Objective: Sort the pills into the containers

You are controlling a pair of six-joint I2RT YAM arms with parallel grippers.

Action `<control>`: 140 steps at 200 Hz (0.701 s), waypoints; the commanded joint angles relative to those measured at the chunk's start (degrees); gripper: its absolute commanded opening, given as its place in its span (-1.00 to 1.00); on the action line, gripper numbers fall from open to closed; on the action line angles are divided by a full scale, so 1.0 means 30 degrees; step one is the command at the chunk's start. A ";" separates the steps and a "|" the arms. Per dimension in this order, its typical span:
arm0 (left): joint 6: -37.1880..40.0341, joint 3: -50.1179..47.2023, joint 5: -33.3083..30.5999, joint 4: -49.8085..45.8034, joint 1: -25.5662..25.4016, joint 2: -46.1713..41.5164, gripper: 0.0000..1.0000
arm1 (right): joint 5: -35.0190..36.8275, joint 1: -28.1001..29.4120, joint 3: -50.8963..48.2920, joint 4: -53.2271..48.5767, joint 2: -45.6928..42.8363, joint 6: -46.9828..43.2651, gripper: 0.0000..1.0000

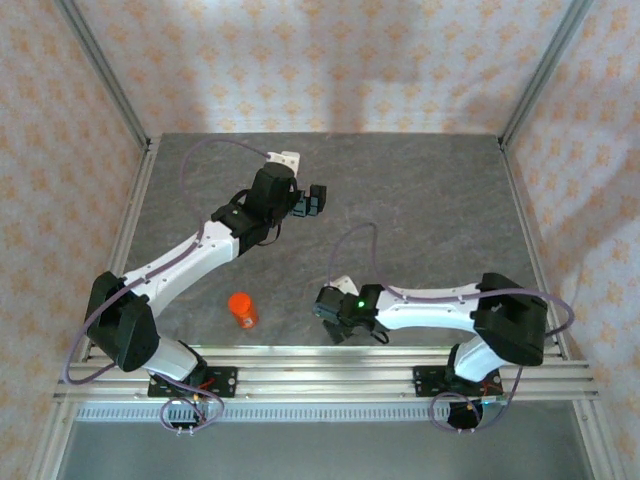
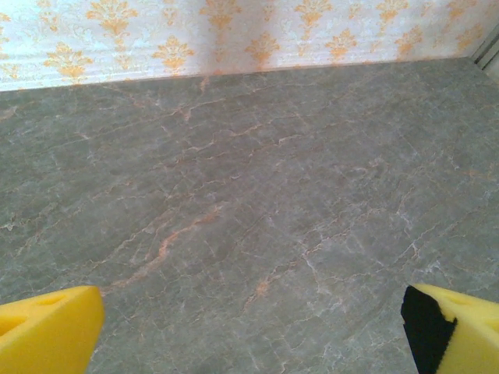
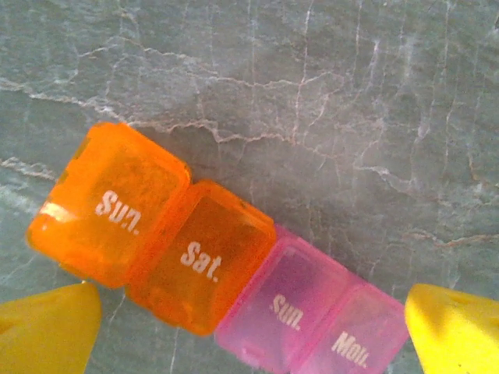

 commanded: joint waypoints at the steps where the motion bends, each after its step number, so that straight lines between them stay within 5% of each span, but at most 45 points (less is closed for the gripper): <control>1: -0.0119 0.0543 -0.0260 -0.0308 -0.0215 0.0016 0.99 | 0.2413 0.0066 0.0498 -0.1064 0.0438 0.0054 0.99; 80: -0.0210 0.0144 -0.0241 -0.0384 -0.0219 -0.0189 0.99 | 0.2917 -0.2396 0.0588 0.0202 0.0476 -0.1003 1.00; 140: -0.0445 -0.0594 -0.0220 -0.0034 -0.0216 -0.0532 1.00 | -0.0942 -0.5202 0.0236 0.2253 -0.1225 -0.1765 1.00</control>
